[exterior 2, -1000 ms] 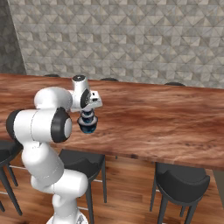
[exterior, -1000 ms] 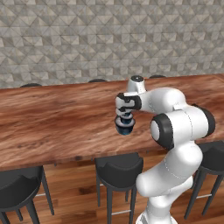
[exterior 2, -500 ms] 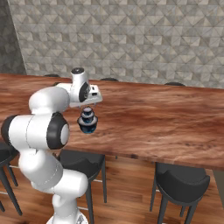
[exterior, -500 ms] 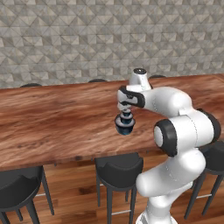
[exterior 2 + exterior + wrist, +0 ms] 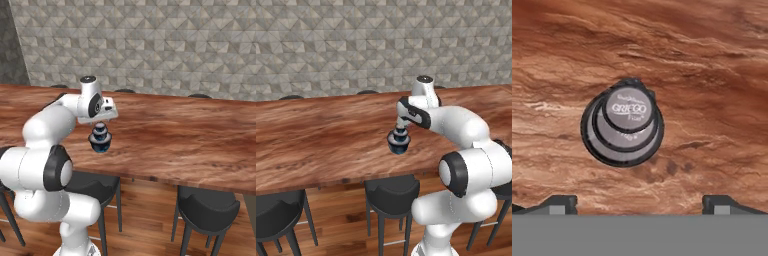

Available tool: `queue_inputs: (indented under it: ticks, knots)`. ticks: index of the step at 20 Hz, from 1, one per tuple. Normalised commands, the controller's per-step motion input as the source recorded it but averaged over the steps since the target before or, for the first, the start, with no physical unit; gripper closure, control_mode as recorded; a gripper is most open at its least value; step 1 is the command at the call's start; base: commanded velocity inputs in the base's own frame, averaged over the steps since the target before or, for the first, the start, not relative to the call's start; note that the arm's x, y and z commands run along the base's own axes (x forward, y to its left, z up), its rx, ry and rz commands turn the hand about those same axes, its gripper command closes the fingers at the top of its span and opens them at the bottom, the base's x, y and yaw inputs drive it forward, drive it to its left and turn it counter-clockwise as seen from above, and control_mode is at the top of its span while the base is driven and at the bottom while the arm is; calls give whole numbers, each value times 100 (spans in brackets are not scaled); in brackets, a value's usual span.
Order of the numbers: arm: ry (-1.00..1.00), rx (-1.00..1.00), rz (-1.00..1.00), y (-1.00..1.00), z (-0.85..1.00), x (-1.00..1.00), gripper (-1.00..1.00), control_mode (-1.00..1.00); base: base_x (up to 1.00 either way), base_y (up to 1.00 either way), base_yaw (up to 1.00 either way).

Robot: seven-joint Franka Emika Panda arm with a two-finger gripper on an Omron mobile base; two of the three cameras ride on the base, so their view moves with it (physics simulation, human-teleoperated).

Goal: Stack the yogurt containers by placing the smaller containers on top of the larger containers.

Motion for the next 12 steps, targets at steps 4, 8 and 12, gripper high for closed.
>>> queue_inputs:
  ticks: [4,8,12]
  knots:
    - [0,0,-5,-14,5,-40,-100,-100,0,0,0]
    - [0,0,-5,-11,3,-34,-100,-100,0,0,0]
    - [0,0,-4,-10,2,-30,-100,-100,0,0,0]
